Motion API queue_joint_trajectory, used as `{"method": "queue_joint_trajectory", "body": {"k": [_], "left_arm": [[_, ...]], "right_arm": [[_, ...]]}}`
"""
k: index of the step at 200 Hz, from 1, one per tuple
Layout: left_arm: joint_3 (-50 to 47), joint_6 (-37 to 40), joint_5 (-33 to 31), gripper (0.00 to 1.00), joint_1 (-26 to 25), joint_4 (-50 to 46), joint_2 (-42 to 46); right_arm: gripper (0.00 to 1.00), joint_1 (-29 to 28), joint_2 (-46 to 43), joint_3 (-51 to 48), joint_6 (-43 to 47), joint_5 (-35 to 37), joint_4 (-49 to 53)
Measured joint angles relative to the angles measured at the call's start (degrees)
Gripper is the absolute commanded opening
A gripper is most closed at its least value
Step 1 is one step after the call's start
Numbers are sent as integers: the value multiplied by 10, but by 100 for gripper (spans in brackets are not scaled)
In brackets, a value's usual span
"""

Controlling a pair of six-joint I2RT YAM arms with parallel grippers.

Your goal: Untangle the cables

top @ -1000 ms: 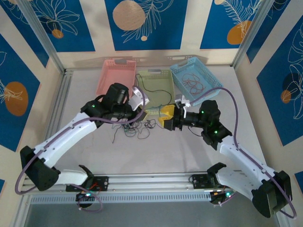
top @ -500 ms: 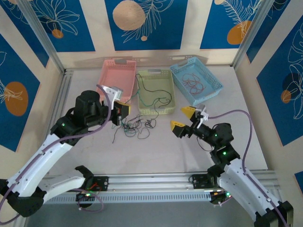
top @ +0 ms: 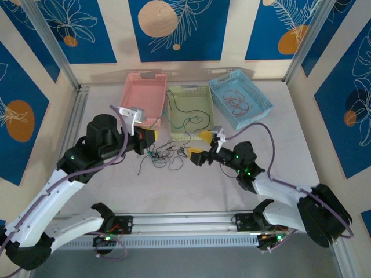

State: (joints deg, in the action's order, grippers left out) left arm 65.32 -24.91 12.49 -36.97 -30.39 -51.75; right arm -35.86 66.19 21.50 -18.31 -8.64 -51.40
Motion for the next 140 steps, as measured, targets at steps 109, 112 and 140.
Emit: {"method": "queue_joint_trajectory", "body": {"k": [109, 112, 140], "left_arm": [[1, -12, 14, 0, 0, -2, 18], [1, -12, 14, 0, 0, -2, 19], [7, -11, 14, 0, 0, -11, 29]], "right_arm": [[0, -13, 133, 102, 63, 7, -51], [0, -11, 134, 102, 61, 7, -51], [0, 16, 134, 96, 56, 5, -54]]}}
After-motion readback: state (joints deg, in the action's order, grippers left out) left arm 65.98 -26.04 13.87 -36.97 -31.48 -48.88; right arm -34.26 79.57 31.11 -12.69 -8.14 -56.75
